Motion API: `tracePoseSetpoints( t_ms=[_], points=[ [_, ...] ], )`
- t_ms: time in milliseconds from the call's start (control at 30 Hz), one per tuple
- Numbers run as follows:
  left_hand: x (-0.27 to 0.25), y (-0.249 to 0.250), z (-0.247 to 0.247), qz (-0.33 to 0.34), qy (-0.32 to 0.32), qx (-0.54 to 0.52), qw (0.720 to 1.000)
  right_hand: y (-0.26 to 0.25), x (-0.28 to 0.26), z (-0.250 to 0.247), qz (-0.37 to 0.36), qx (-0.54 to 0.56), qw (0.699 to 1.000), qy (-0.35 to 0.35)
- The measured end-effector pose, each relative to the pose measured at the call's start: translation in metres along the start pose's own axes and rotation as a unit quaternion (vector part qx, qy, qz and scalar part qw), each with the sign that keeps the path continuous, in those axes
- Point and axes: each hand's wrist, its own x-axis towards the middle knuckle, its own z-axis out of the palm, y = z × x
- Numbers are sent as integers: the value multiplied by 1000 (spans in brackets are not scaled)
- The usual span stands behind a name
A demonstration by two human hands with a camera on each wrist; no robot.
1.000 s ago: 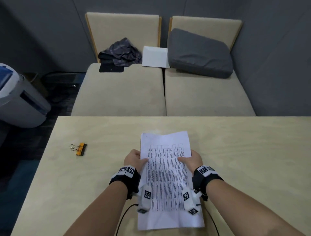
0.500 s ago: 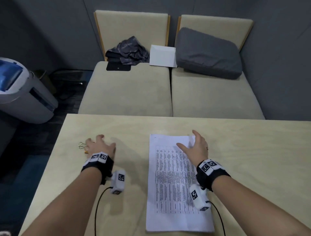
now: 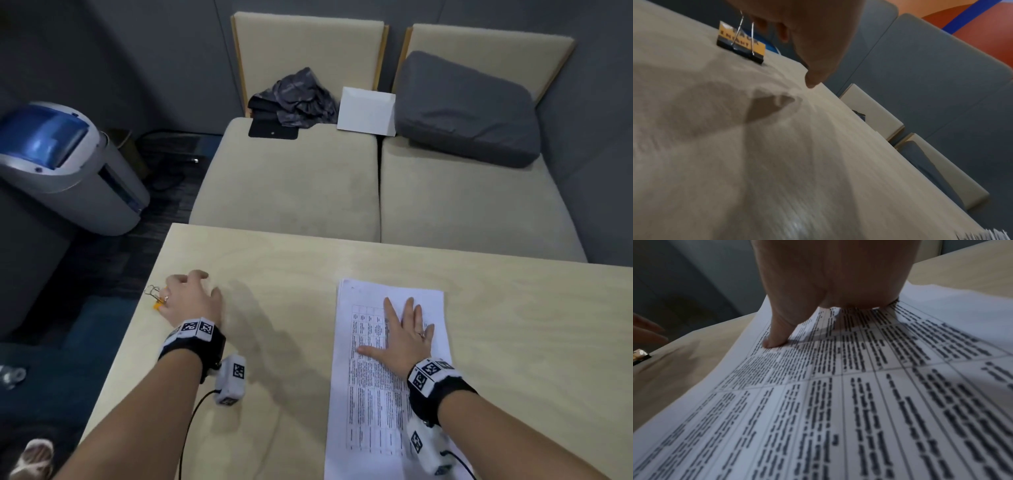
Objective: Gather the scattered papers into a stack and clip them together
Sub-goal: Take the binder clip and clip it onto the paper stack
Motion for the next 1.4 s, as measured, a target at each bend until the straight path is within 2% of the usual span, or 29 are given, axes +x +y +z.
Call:
tracePoseSetpoints(
  t_ms=[100,233,300,433,600,700,767,833,933,1000,1100,1167,1300,1400],
  points=[
    [6,-4,-3,-59,-3,24,998,-2,0,-1,4,-16,1000,-13],
    [19,-19,1,-96,-77,4,992,-3,2,-1,13,-29,999,-19],
    [20,-26,1,-81,-86,-16,993,-3,3,-1,14,-35,999,-19],
    [15,-32,1,-51,-58,-78,994,-2,2,-2,9,-38,999,-29],
    [-12,-27,5,-14,-98,-120,988,-3,1,-7,4,-22,999,-34],
    [-37,-17,6,26,-129,-133,982,-1,-1,-18,-3,38,999,-24],
    [-53,-7,4,60,-148,-138,977,2,-7,-27,-29,102,994,32],
    [-73,7,-1,107,-155,-157,969,4,-19,-38,-68,208,973,79],
    [-104,33,-10,178,-191,-248,933,0,-41,-51,-121,355,927,23],
    [-127,55,-17,233,-228,-306,894,-5,-54,-59,-150,371,917,-8],
    [-159,81,-25,353,-260,-296,849,-10,-69,-69,-179,377,908,-25],
    [-176,94,-30,408,-277,-295,819,-9,-77,-75,-179,393,901,-36],
    [-202,114,-37,464,-295,-308,776,7,-88,-83,-151,438,885,-35],
    [-216,127,-36,491,-311,-287,761,25,-92,-86,-149,456,877,-22]
  ],
)
